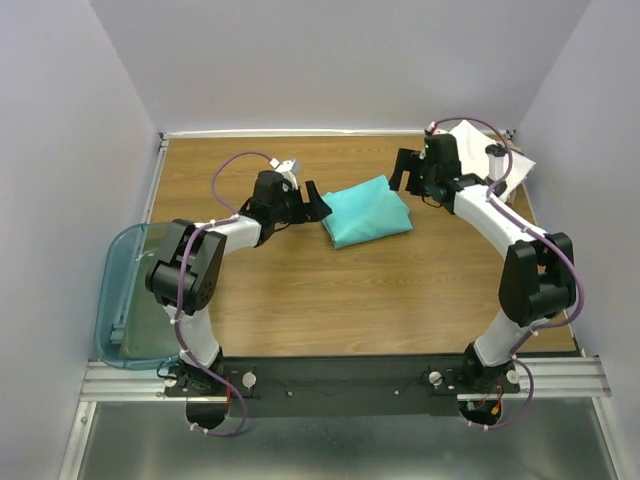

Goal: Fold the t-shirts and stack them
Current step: Neatly place the folded tshirt to the corner

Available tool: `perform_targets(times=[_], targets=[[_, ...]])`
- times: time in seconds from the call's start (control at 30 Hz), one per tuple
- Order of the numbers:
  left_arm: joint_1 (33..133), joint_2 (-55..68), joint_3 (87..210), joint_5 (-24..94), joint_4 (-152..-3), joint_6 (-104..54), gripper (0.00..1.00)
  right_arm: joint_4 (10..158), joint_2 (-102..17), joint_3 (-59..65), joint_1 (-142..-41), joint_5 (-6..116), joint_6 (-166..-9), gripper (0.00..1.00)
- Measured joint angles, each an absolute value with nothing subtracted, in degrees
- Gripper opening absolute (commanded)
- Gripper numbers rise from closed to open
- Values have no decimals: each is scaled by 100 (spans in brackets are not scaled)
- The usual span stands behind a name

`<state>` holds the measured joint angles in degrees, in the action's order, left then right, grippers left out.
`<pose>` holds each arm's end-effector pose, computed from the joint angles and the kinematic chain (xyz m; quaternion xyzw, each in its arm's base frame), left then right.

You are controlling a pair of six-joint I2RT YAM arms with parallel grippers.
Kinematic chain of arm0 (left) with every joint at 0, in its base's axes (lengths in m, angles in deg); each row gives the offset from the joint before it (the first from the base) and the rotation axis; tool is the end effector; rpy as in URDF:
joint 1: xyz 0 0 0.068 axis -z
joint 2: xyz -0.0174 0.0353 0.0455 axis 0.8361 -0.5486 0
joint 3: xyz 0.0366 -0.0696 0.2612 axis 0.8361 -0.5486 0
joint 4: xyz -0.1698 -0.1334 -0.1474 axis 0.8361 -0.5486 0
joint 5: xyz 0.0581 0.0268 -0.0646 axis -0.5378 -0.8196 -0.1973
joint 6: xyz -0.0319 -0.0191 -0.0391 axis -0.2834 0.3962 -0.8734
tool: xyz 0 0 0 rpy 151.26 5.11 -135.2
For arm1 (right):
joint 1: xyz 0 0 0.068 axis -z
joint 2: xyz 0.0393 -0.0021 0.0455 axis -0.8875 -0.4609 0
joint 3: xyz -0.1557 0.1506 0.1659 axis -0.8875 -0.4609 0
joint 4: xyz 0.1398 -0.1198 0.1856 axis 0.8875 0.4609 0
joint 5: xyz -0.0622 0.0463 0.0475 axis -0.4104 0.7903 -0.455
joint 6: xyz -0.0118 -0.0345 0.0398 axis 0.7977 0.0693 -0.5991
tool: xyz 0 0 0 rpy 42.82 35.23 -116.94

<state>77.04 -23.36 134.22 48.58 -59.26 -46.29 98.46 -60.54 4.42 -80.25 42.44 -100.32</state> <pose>0.3656 -0.1492 0.1809 0.0051 0.8434 -0.3725 0.3873 0.3816 0.1184 0.2689 0.0352 0.8955 0.1021 0.4318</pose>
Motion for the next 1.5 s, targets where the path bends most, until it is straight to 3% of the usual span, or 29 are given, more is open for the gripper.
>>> perform_targets(times=[0.37, 0.67, 0.83, 0.97, 1.17, 1.27, 1.5], targets=[[8096, -2333, 13186, 4847, -5985, -4546, 91, 9499, -5608, -826, -6943, 5898, -9896, 100], [8174, -2771, 13404, 4849, -6152, -4439, 79, 9112, -5811, -955, -6526, 7221, -9864, 100], [8200, -3022, 13717, 4854, -6202, -4336, 63, 8961, -6239, -926, -6430, 7706, -9859, 100], [8200, -3155, 13874, 4849, -6346, -4216, 42, 8911, -6576, -800, -6390, 7973, -9829, 100], [8200, -3308, 14084, 4845, -6591, -3986, 27, 8880, -6959, -638, -6318, 8233, -9730, 100], [8198, -3359, 14145, 4845, -6648, -3883, 0, 8869, -7131, -535, -6318, 8360, -9652, 100], [8200, -3459, 14309, 4864, -6774, -3656, 0, 8760, -7562, -212, -6318, 8696, -9538, 100]])
